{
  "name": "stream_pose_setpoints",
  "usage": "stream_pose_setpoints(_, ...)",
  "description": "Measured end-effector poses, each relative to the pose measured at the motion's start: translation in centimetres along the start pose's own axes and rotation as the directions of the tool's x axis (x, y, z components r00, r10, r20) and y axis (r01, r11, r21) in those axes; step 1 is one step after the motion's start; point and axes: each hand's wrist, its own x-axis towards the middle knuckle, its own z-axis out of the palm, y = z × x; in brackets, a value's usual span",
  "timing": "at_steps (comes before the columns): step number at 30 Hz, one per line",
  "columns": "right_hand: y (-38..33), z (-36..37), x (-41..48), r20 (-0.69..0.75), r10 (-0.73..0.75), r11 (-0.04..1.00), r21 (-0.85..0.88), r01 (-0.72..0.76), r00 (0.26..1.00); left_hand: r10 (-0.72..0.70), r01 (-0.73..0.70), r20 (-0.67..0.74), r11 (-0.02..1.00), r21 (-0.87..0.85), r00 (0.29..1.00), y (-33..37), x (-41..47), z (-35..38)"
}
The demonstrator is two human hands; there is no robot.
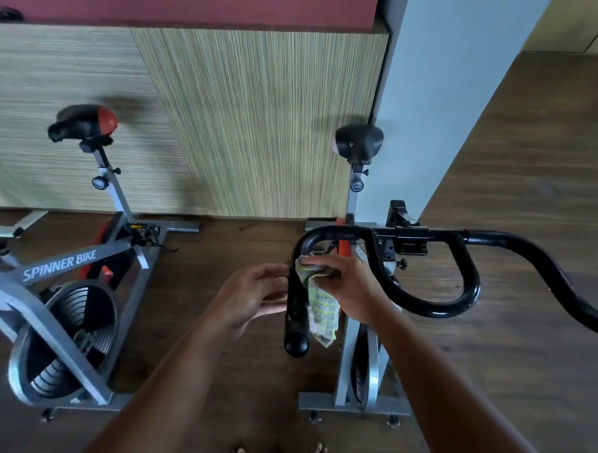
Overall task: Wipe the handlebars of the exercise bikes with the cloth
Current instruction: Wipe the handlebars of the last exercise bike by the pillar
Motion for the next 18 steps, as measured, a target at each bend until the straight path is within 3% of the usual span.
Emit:
stream_pose_setpoints(13,0.0,0.1,-3.7,0.092,0.033,0.982,0.181,-0.05,0.995,0.004,-0.006,-0.041,0.999,-0.04,0.999,-1.0,-2.0,0.8)
stream_pose_setpoints(18,-0.4,0.6,-5.7,0.057,0.048,0.972,0.228,-0.06,0.997,-0.003,0.002,-0.036,1.0,-0.028,0.999,-1.2,-2.6,1.2)
